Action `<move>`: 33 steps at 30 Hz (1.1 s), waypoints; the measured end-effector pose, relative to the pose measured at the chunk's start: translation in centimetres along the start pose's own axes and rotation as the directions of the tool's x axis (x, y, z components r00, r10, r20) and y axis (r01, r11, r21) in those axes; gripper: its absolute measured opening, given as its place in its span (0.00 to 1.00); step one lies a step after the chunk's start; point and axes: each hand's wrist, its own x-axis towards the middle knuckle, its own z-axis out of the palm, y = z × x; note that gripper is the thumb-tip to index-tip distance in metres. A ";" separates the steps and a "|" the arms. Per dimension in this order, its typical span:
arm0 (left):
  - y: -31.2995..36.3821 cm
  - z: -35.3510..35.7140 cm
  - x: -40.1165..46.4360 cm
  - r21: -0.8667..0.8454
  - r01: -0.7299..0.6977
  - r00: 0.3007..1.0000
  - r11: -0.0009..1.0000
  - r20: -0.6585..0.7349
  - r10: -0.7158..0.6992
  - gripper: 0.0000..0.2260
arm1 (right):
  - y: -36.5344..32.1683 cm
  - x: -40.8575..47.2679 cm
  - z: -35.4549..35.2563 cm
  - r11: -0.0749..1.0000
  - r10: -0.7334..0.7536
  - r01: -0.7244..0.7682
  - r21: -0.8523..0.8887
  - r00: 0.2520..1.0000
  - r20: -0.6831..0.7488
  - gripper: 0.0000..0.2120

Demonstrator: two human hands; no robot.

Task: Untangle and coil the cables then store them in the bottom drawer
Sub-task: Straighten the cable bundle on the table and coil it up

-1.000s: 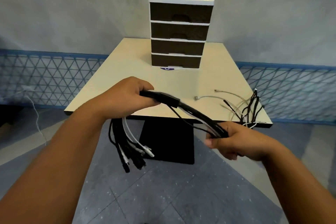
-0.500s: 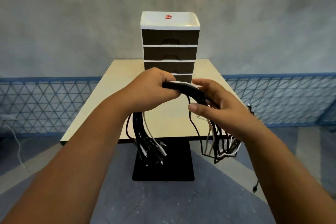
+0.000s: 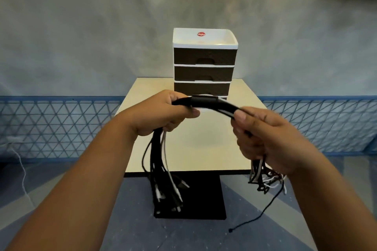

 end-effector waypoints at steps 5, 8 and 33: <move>-0.2 -0.1 1.7 -0.301 -0.168 0.979 0.939 0.057 0.194 0.06 | -4.5 2.2 1.4 0.988 -0.148 0.142 -0.066 0.984 -0.097 0.18; 0.1 -0.2 3.1 -0.407 -0.204 0.969 0.890 0.044 0.242 0.06 | -6.5 3.9 1.0 0.979 -0.198 0.187 -0.081 0.966 -0.165 0.15; 10.1 -5.7 9.4 -0.876 -0.003 0.913 0.482 0.195 0.360 0.12 | 0.1 7.4 -5.3 0.973 -0.176 0.211 0.097 0.943 -0.283 0.17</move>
